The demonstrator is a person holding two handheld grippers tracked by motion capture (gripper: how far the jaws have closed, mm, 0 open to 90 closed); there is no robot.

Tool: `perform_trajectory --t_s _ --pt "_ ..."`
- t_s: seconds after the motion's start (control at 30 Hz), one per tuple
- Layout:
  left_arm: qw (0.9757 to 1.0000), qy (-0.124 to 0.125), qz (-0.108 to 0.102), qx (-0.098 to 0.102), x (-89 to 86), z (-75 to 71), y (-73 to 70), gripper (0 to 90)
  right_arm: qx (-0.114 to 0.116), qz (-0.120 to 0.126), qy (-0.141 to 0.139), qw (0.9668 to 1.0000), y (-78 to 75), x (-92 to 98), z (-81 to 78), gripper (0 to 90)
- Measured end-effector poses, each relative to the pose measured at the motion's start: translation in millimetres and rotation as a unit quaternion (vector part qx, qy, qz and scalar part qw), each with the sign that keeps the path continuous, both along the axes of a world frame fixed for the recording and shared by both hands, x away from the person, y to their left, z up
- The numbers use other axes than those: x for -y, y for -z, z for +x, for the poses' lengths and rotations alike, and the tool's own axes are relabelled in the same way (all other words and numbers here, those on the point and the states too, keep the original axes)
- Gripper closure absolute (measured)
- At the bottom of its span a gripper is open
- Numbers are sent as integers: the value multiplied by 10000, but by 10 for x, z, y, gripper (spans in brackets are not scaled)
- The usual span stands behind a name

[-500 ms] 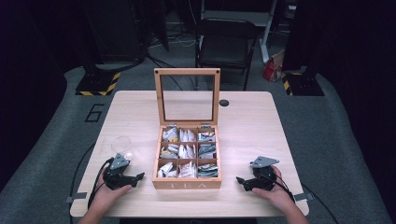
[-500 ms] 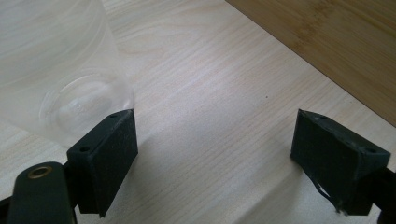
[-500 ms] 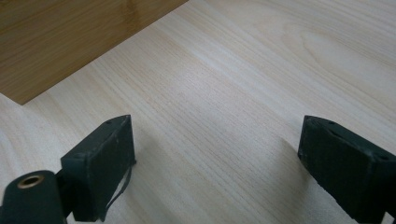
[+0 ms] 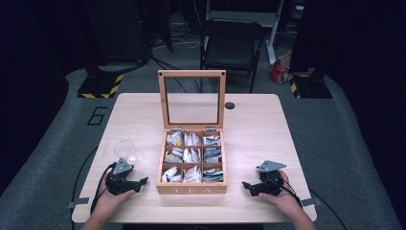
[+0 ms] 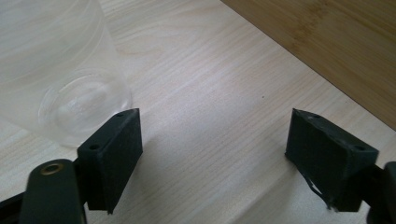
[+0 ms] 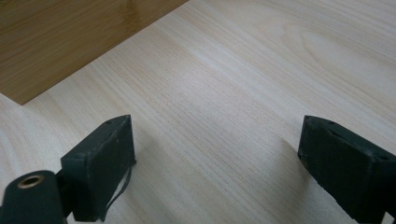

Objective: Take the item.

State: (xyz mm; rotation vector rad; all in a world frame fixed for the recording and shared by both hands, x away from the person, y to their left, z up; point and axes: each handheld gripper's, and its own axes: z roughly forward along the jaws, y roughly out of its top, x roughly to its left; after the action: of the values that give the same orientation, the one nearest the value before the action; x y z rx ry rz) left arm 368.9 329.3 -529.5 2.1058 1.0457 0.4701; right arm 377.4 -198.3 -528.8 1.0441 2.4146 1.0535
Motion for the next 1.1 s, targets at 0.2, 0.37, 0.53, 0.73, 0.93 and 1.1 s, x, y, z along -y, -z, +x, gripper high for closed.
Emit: perform_trajectory --t_s 0.2,0.37,0.53,0.73,0.93,1.1 --pt "10000 -25 11 73 1 -6 2 209 6 7 5 10000 1 -1 0 101" --pt "10000 -18 -13 61 -2 -16 -5 239 6 7 3 10000 1 0 1 101" --pt "9999 -115 -20 -14 2 -38 -36 308 5 7 2 10000 1 0 1 101" --pt "9998 -95 -127 77 -8 -84 -139 360 4 8 3 10000 1 0 1 101" --pt "9995 -126 -254 130 -26 -131 -200 393 5 8 3 10000 1 0 1 101" --pt "9993 -165 -333 67 -46 -133 -206 416 3 9 5 10000 1 0 1 101"
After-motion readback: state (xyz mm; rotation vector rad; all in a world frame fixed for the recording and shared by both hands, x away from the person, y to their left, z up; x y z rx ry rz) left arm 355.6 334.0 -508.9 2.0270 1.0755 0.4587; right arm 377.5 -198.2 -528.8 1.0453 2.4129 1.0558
